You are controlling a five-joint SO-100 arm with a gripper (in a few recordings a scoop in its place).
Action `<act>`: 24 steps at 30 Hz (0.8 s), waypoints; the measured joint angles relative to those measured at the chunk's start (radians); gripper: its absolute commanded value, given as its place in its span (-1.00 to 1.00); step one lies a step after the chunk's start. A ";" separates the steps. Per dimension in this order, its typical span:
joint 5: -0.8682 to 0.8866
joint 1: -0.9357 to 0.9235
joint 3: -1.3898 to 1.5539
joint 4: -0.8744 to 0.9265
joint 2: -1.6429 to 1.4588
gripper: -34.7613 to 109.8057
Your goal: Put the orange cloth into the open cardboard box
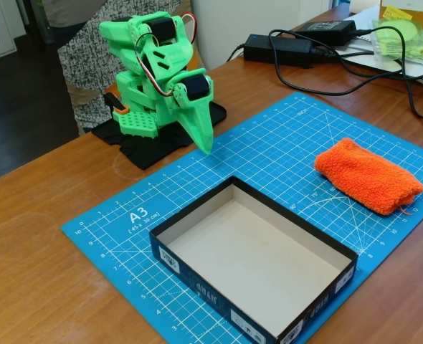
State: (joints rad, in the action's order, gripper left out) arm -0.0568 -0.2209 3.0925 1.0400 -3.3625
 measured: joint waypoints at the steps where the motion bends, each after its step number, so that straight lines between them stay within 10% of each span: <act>1: 0.002 0.000 0.000 0.000 0.000 -0.52; 24: 0.051 -0.029 0.000 -0.003 0.000 -0.52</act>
State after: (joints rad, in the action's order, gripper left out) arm -0.0061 -0.2500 3.0925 1.0370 -3.3625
